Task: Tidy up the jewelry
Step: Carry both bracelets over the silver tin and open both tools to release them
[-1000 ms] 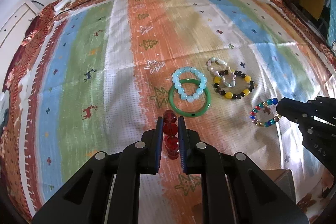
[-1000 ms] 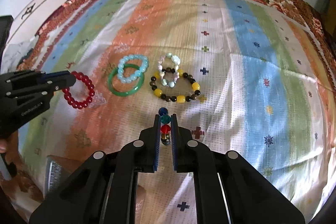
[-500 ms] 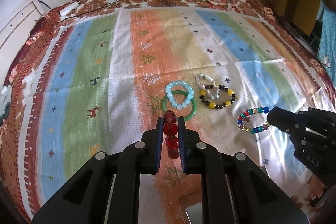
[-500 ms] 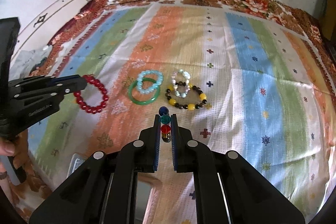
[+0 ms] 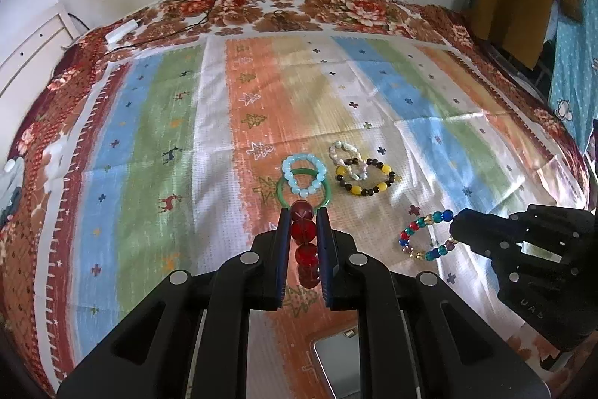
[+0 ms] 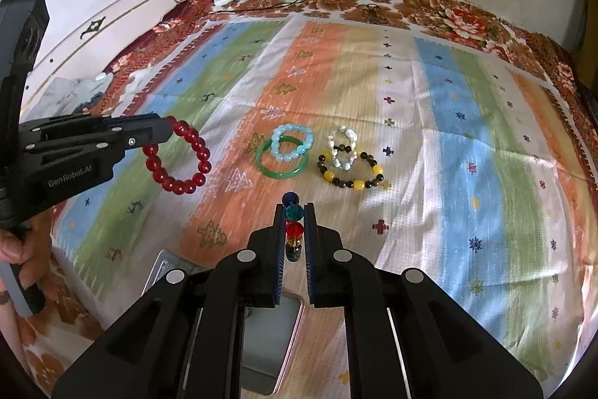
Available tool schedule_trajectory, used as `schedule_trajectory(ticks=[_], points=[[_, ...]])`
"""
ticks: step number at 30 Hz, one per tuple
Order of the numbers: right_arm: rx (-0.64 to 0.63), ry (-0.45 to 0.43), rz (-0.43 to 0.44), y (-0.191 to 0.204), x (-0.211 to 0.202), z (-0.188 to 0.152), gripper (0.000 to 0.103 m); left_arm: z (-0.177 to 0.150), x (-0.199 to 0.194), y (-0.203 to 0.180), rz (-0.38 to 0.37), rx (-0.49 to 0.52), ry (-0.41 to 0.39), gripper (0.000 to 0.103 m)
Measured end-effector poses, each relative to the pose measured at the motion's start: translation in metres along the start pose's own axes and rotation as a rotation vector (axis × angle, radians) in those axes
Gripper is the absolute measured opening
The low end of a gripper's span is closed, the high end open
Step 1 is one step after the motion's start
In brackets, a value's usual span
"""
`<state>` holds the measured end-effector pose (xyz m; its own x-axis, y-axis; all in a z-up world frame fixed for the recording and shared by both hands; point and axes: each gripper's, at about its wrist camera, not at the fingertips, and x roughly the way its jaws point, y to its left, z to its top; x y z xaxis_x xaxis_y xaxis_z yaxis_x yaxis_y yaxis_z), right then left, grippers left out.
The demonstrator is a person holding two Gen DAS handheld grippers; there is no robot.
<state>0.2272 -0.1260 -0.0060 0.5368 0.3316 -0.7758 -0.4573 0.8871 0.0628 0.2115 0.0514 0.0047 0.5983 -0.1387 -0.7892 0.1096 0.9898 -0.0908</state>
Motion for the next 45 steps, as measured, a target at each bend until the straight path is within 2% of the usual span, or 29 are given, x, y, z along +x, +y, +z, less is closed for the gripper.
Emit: schedule_trajectory(ticks=[11,17,31,45], points=[[-0.018,-0.038,0.025,0.013,-0.02,-0.008,0.01,-0.012,-0.02,-0.008,-0.004,0.015,-0.032,0.013],[-0.009,-0.015,0.111,0.019,-0.022,-0.017,0.01,-0.017,-0.035,-0.018,-0.013,0.037,-0.066,0.013],[-0.05,-0.037,0.104,0.034,-0.042,-0.037,0.01,-0.04,-0.053,-0.031,0.002,0.066,-0.089,0.013],[-0.051,0.002,0.124,0.036,-0.043,-0.059,0.01,-0.068,-0.061,-0.049,0.008,0.12,-0.085,0.013]])
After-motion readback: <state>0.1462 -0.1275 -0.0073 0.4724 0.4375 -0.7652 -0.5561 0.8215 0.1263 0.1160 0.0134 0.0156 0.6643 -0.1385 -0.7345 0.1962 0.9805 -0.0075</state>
